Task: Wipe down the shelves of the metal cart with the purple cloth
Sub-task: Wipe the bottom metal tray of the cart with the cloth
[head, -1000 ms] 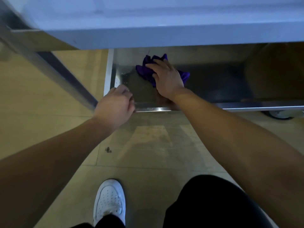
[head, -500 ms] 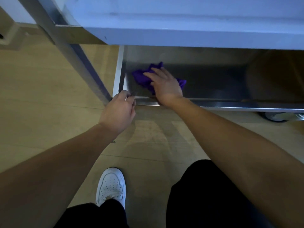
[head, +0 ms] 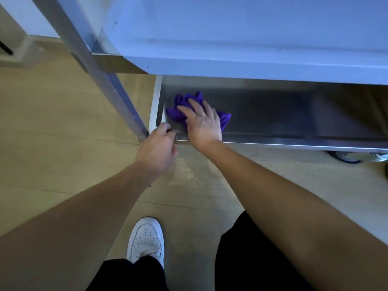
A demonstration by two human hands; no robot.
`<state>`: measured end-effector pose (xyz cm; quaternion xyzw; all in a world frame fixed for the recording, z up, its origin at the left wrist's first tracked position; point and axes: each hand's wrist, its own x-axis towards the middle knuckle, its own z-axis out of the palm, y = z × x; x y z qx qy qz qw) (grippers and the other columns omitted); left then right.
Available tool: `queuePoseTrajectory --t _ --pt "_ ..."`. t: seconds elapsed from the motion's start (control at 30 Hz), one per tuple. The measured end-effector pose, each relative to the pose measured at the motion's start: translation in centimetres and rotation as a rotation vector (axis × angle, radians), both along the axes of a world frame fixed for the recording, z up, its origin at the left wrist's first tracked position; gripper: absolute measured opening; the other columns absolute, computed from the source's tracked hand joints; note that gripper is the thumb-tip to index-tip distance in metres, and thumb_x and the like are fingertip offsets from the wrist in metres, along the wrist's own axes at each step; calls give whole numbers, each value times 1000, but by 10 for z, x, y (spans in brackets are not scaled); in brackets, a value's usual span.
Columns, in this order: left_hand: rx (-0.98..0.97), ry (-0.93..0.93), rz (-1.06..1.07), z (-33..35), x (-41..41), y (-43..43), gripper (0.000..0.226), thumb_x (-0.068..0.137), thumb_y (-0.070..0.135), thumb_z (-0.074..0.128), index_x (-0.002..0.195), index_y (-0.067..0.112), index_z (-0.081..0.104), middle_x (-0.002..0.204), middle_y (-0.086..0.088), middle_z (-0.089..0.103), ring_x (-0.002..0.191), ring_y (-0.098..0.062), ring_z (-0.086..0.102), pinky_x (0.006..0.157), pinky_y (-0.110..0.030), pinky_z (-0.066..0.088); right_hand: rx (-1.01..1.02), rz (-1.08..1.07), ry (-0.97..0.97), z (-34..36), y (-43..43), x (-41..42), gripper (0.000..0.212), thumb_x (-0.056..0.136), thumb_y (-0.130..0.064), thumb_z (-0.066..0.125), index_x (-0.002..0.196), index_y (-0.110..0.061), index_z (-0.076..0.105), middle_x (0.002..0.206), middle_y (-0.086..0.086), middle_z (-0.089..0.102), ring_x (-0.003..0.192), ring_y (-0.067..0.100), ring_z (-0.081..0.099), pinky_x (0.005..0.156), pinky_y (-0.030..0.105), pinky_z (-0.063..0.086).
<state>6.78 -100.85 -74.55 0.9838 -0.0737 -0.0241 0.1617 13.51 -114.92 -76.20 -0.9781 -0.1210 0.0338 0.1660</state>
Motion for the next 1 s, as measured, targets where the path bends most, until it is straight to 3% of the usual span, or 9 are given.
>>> queuePoseTrajectory --t 0.1,0.2,0.33,0.43,0.5,0.73,0.9,1.0 --pt "-11 5 -21 0 -2 3 31 83 13 59 114 6 61 124 -3 48 100 -22 58 87 -38 51 21 218 21 2 0 -4 50 100 -24 41 145 -43 33 159 -11 20 148 26 11 122 44 7" --pt "-34 22 -45 3 -2 6 28 82 10 59 109 8 62 122 -3 48 100 -21 58 88 -36 50 80 244 77 8 -10 -4 50 102 -23 39 147 -44 30 160 -11 18 149 25 7 122 43 4" --pt "-46 72 0 11 -4 7 33 83 12 56 115 12 63 127 0 50 107 -22 57 89 -41 51 -7 -11 -26 15 0 -20 58 96 -42 49 149 -38 26 159 -1 21 145 31 16 119 47 16" --pt "-48 115 22 23 -8 5 38 85 13 53 122 12 61 123 0 51 109 -22 55 89 -44 50 -44 -237 45 17 12 -28 79 84 -64 54 147 -25 26 151 5 30 139 31 24 116 50 16" --pt "-40 139 19 29 -11 7 36 87 14 52 121 12 61 121 0 52 109 -21 54 86 -44 51 -54 -283 96 18 15 -26 85 80 -68 56 146 -24 26 147 4 32 137 30 26 114 53 18" --pt "-17 223 73 44 -5 17 34 89 16 51 122 11 60 121 -3 53 108 -22 56 88 -41 50 -74 -267 162 34 13 -13 69 80 -56 64 136 -23 38 134 -1 40 123 26 35 92 42 36" --pt "10 253 75 62 -3 14 28 88 16 52 114 11 62 112 -5 54 98 -24 58 82 -40 51 -68 -288 400 54 19 -12 71 78 -36 74 134 -16 36 132 1 45 124 25 39 90 45 39" --pt "21 302 74 84 -5 12 24 89 20 53 110 12 62 105 -5 53 93 -25 58 79 -40 51 10 -258 439 70 14 -29 62 80 -27 73 131 -15 41 127 5 49 121 28 44 90 47 46"
